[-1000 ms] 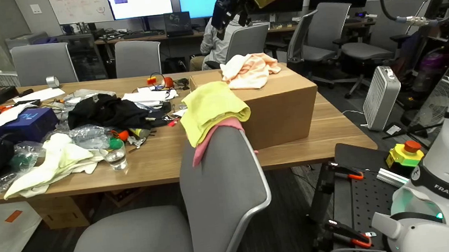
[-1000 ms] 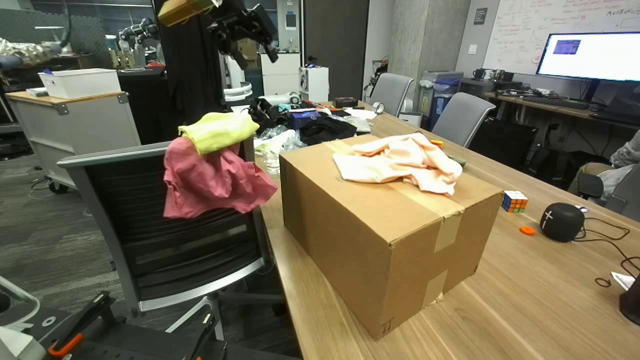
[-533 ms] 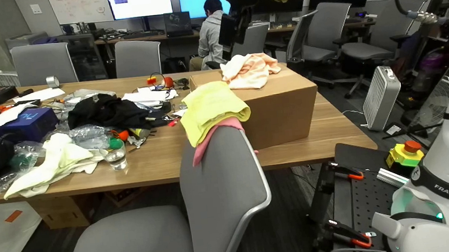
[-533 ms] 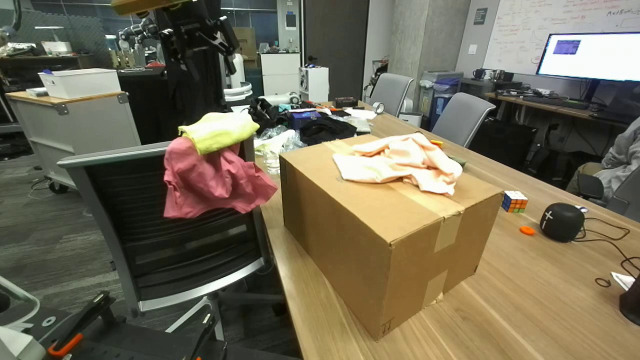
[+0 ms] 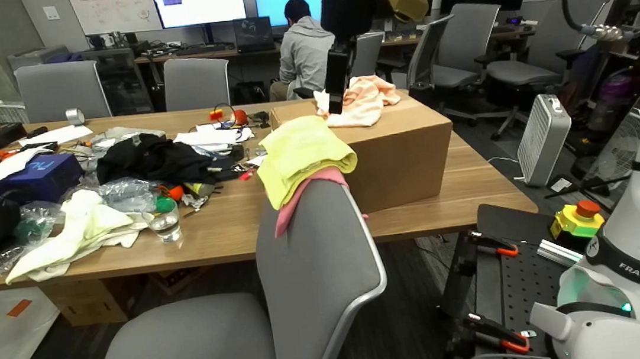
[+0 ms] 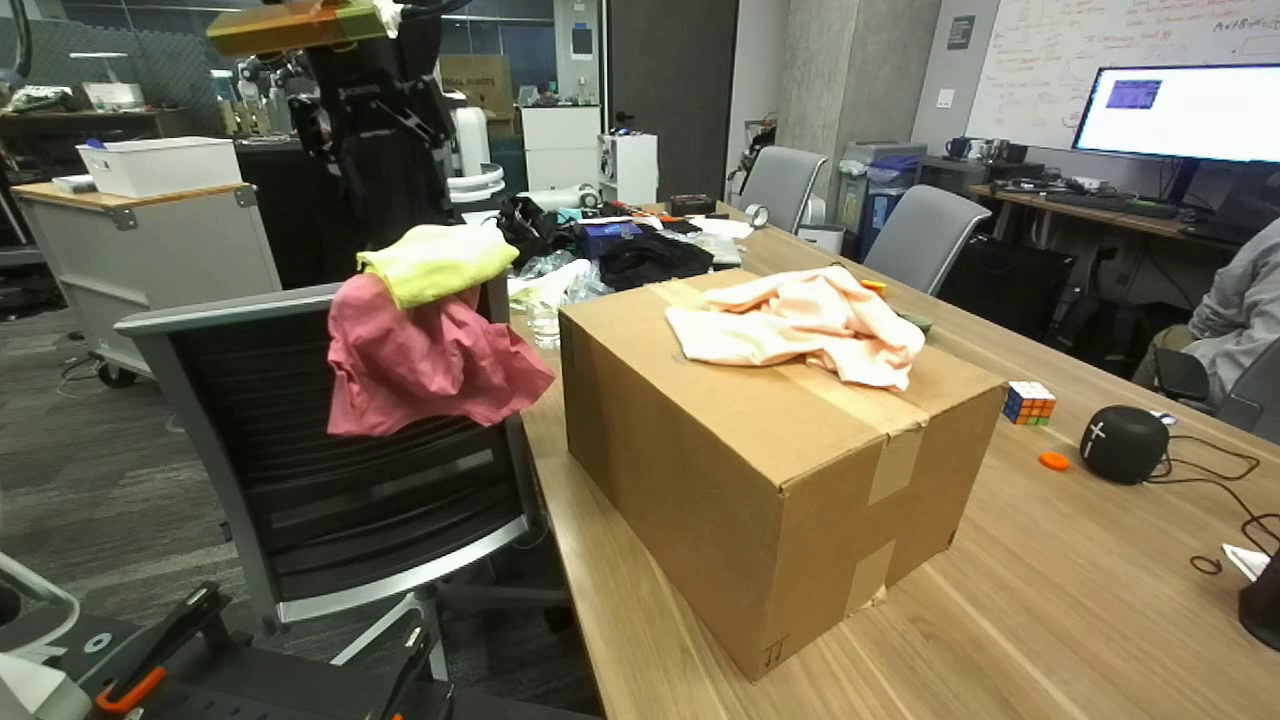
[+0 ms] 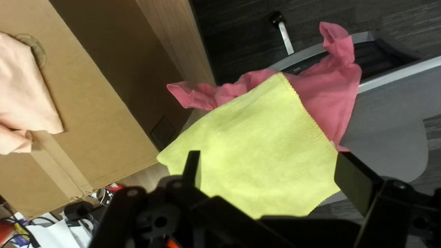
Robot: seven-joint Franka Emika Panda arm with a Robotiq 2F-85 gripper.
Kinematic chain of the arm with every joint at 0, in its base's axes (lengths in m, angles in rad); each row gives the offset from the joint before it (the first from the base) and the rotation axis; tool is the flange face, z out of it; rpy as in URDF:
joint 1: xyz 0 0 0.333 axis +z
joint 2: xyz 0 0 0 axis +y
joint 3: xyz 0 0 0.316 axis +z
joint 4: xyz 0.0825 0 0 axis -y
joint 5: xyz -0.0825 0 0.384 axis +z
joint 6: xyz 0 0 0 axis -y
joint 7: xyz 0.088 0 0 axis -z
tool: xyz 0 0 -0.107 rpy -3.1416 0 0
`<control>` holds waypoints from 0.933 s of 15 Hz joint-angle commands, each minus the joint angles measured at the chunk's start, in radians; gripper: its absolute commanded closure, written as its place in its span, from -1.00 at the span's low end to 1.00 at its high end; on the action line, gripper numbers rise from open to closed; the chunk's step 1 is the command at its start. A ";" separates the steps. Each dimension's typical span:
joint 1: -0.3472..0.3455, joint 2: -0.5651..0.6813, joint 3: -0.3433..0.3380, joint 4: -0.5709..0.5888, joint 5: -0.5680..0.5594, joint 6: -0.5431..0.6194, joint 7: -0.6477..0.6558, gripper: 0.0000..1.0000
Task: Move the clothes from the head rest to the box
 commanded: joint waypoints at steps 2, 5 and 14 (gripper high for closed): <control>0.006 0.024 0.011 -0.011 0.022 0.035 -0.025 -1.00; 0.014 0.046 0.014 -0.022 0.035 0.069 -0.026 -1.00; 0.016 0.106 0.024 -0.057 0.041 0.171 -0.014 -1.00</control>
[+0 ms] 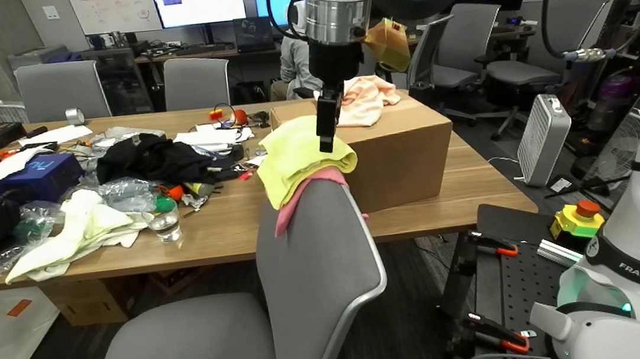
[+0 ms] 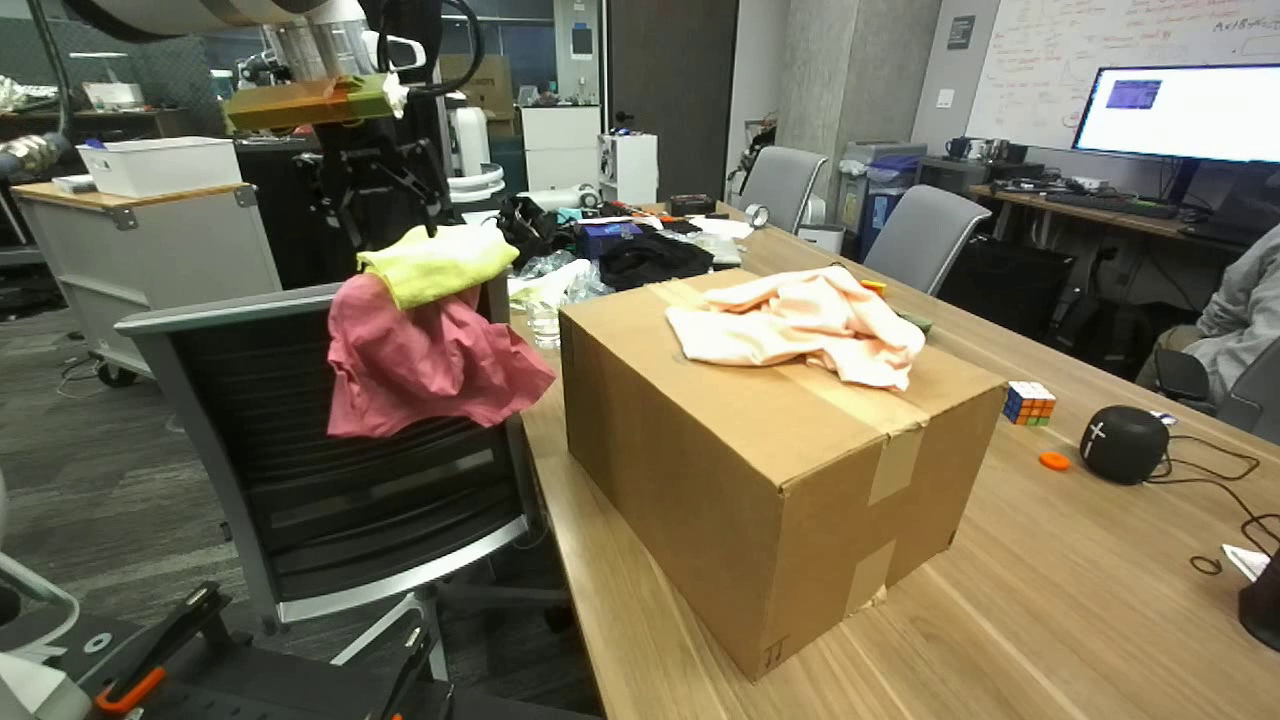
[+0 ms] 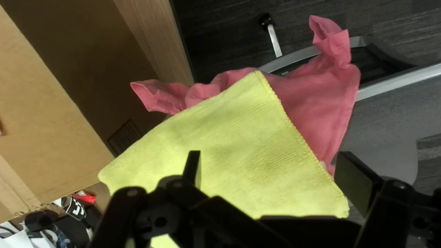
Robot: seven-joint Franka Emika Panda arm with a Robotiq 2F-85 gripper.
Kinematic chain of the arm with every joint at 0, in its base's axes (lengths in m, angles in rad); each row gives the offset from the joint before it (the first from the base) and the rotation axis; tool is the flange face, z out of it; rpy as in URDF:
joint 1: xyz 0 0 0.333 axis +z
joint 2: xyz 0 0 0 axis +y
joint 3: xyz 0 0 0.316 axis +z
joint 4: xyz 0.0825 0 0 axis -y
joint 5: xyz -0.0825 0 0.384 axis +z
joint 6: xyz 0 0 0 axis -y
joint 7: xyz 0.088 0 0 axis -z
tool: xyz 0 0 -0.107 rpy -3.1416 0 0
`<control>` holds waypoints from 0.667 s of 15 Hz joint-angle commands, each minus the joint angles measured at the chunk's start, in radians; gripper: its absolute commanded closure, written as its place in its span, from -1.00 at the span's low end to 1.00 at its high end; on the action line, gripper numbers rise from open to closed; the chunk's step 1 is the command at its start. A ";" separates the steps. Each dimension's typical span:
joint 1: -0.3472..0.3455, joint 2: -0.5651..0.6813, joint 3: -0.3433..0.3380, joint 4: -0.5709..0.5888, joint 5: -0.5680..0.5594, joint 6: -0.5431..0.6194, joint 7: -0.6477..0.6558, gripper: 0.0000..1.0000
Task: Move the clothes from the head rest to the box
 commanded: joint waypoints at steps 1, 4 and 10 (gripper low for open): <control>-0.001 0.009 0.006 -0.015 0.021 0.053 -0.010 -1.00; -0.002 0.017 0.007 -0.023 0.020 0.073 -0.007 -1.00; -0.004 0.029 0.005 -0.040 0.016 0.104 -0.009 -1.00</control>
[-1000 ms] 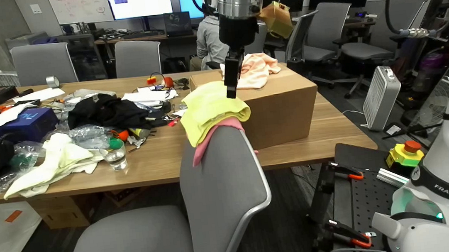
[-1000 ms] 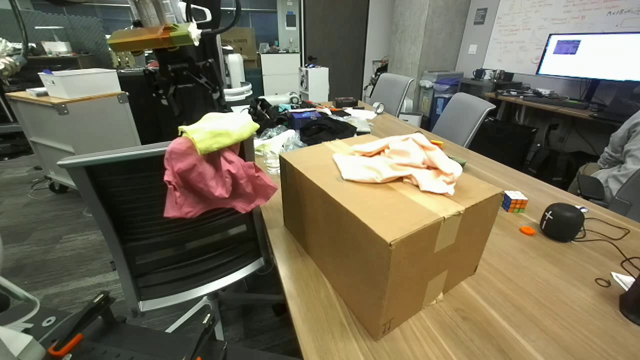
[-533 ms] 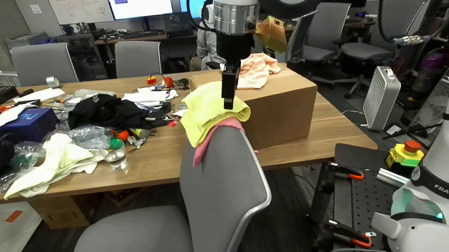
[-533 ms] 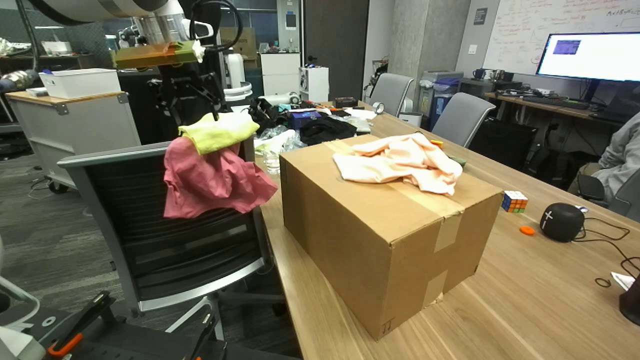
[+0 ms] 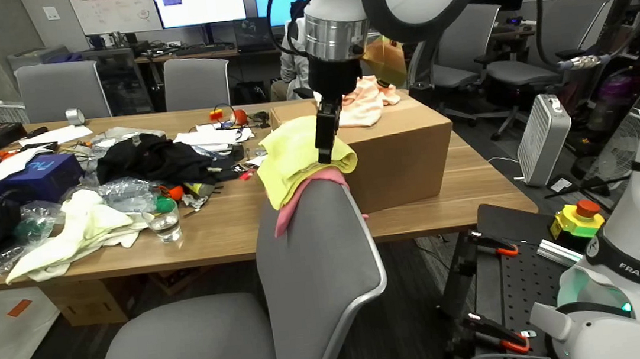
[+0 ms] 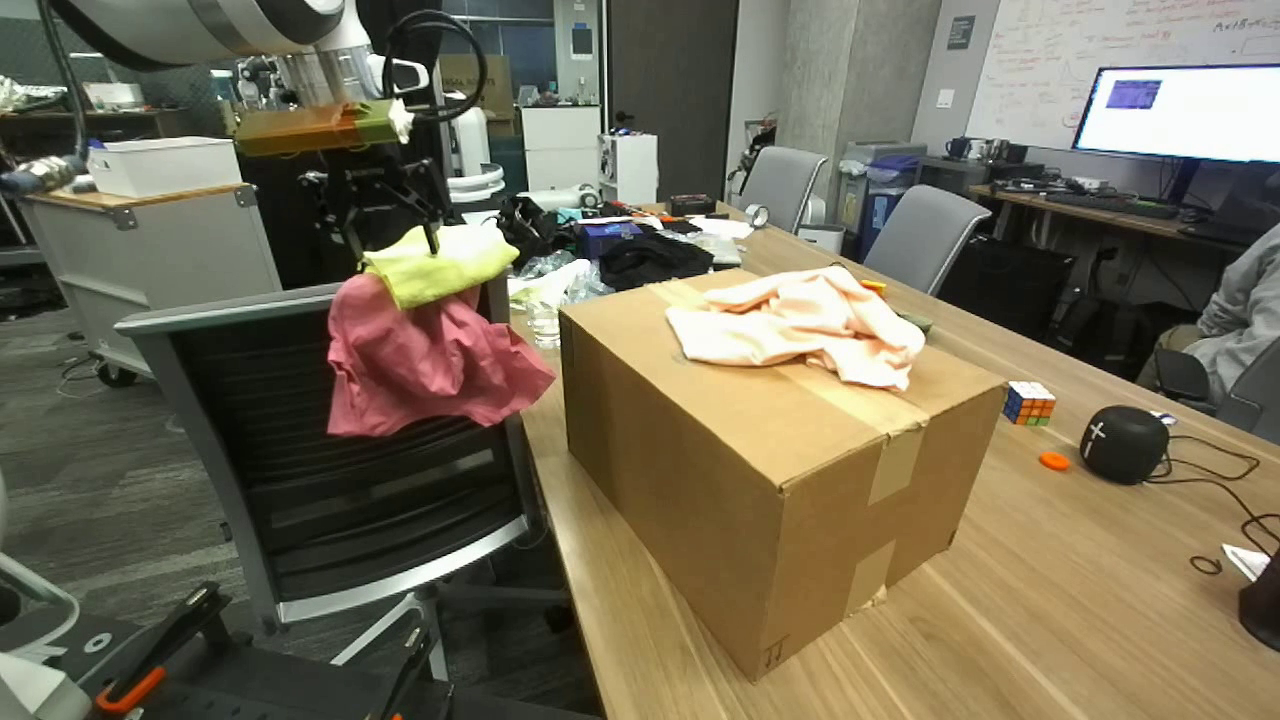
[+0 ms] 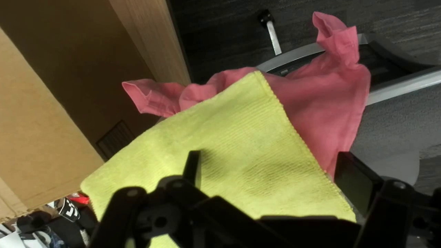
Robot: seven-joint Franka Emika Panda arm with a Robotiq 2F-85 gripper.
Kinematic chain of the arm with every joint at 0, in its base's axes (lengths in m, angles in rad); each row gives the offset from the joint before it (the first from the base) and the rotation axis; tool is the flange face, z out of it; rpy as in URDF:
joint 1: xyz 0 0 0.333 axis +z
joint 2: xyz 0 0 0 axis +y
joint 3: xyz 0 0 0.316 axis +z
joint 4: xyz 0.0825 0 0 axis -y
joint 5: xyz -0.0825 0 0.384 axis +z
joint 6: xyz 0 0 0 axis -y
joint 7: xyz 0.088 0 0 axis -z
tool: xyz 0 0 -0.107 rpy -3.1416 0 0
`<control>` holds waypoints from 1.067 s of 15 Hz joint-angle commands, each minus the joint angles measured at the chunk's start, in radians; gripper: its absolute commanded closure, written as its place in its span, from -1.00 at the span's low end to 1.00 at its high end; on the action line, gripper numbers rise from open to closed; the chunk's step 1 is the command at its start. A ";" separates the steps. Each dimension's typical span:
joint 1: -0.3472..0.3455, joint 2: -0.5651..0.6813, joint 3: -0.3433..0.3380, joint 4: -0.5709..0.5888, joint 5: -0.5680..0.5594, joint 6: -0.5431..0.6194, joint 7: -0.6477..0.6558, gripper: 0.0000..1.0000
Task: Move the clothes from the head rest to the box
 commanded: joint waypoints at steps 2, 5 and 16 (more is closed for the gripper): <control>-0.006 0.006 0.004 -0.019 0.015 0.050 -0.007 -1.00; -0.008 0.011 0.005 -0.027 0.007 0.070 -0.003 -1.00; -0.012 0.010 0.005 -0.040 0.003 0.106 -0.003 0.26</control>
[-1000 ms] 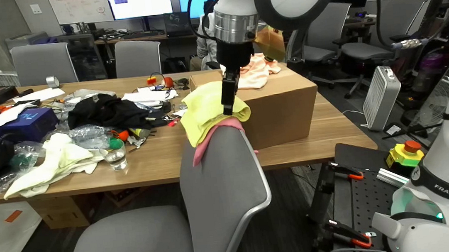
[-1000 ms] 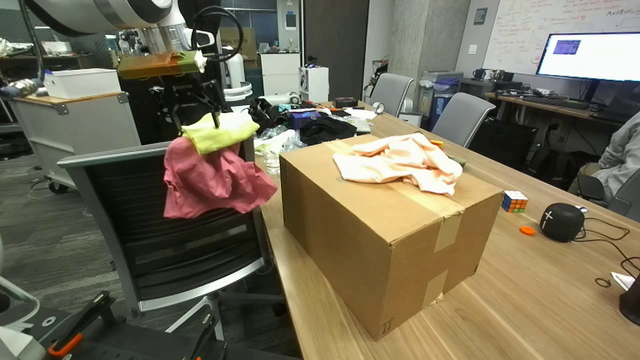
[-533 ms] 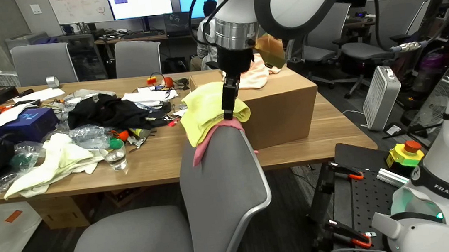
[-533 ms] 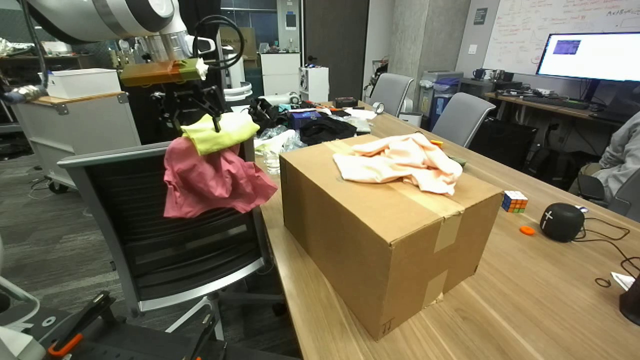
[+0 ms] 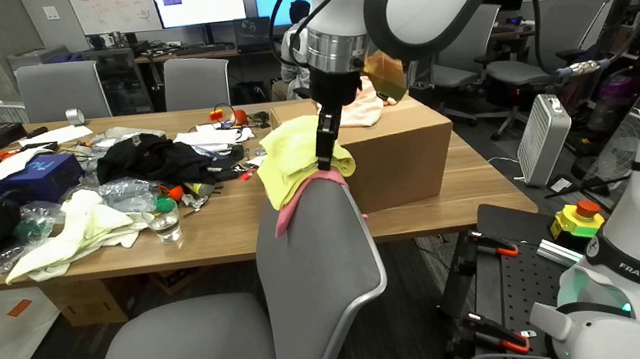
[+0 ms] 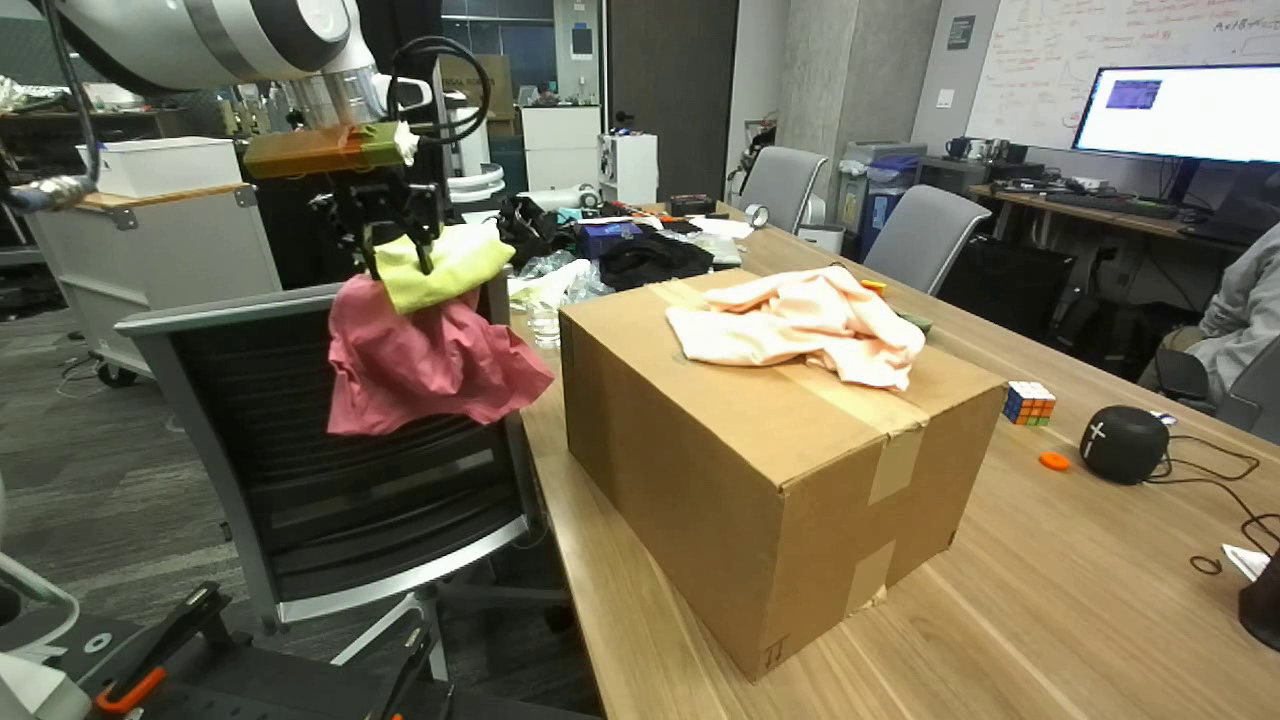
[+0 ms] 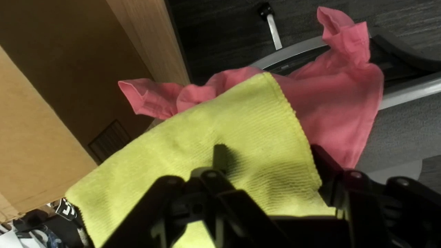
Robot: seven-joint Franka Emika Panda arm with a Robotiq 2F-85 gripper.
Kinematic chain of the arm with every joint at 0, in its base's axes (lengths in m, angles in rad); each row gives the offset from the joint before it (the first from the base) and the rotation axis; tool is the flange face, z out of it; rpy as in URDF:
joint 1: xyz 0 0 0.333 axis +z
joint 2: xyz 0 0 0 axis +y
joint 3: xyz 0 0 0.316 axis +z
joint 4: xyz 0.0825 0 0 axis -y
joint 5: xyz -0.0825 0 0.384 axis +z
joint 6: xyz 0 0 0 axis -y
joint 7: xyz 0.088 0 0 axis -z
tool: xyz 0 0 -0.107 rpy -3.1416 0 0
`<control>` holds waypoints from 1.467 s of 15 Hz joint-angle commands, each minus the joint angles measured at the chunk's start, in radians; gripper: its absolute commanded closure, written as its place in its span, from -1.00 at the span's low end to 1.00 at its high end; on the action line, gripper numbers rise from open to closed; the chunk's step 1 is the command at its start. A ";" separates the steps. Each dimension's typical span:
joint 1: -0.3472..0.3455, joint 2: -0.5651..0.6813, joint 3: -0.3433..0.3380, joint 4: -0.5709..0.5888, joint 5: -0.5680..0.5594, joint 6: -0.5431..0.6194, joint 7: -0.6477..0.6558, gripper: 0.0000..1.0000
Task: Move the clothes from the head rest to the box
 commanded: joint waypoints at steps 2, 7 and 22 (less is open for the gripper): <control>-0.007 -0.010 0.004 -0.008 0.005 0.033 -0.008 0.53; -0.009 -0.036 0.007 -0.009 -0.010 0.033 -0.011 0.85; -0.015 -0.165 0.008 0.160 -0.007 0.012 -0.010 0.76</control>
